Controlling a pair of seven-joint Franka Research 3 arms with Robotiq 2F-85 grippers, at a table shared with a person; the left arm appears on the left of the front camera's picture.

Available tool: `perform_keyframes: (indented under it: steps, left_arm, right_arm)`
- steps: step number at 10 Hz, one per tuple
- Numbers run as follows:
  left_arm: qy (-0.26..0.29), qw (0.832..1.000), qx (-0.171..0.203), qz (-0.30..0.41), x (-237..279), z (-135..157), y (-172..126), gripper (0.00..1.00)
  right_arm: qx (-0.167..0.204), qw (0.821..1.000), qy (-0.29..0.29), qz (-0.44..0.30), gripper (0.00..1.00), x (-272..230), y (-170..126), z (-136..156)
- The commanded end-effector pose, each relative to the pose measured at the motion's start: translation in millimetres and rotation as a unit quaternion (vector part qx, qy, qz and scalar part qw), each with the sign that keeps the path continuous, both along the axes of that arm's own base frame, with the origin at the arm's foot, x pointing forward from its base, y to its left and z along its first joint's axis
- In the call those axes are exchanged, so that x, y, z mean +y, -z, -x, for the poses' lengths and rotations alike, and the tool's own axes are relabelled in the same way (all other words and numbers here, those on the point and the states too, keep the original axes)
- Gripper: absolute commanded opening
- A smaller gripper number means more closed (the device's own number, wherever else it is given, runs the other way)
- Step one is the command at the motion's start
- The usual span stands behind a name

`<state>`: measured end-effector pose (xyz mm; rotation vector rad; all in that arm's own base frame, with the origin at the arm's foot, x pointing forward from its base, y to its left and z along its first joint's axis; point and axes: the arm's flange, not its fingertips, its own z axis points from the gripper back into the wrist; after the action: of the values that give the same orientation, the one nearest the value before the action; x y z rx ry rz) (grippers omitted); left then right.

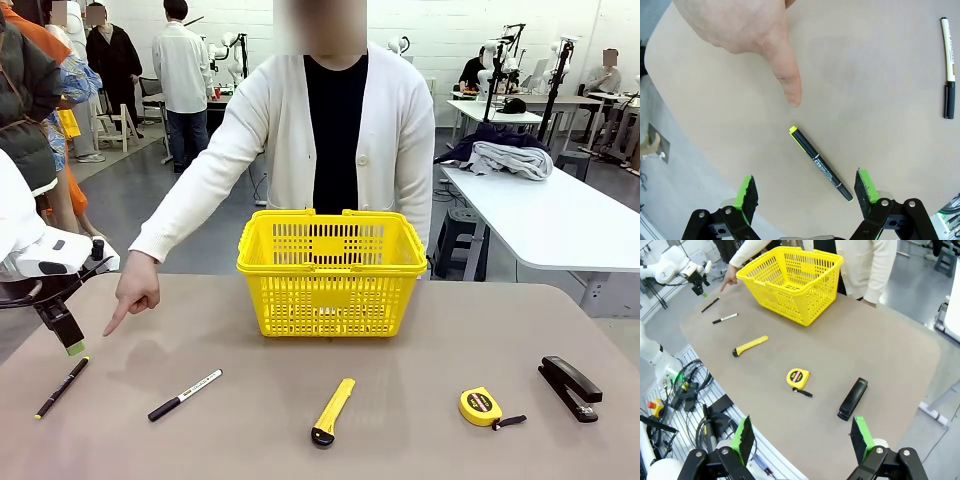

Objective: Place the items the person wants into the basket.
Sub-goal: Pick up the item the person points to and place it in the Market Basket.

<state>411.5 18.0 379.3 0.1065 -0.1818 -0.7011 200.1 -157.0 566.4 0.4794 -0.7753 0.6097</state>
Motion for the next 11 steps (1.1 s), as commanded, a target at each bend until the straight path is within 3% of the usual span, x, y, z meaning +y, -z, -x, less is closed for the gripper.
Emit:
perform_keyframes:
  steps: [1, 4, 8, 11]
  left_arm:
    - [-0.068, 0.998, 0.01, 0.015, -4.7, 2.2, 19.4, 1.0]
    - [-0.111, 0.994, -0.008, -0.022, -5.4, 4.6, 38.2, 1.0]
    - [-0.135, 0.99, -0.024, 0.018, 3.6, 0.4, 66.9, 1.0]
    - [-0.134, 0.991, -0.013, 0.029, 10.5, 0.7, 84.5, 1.0]
  right_arm:
    - [-0.008, 1.0, -0.005, -0.006, 1.0, 0.9, -0.7, -3.7]
    - [-0.008, 1.0, -0.005, -0.006, 1.0, 0.9, -0.7, -3.7]
    - [-0.008, 1.0, -0.005, -0.006, 1.0, 0.9, -0.7, -3.7]
    - [-0.008, 1.0, -0.005, -0.006, 1.0, 0.9, -0.7, -3.7]
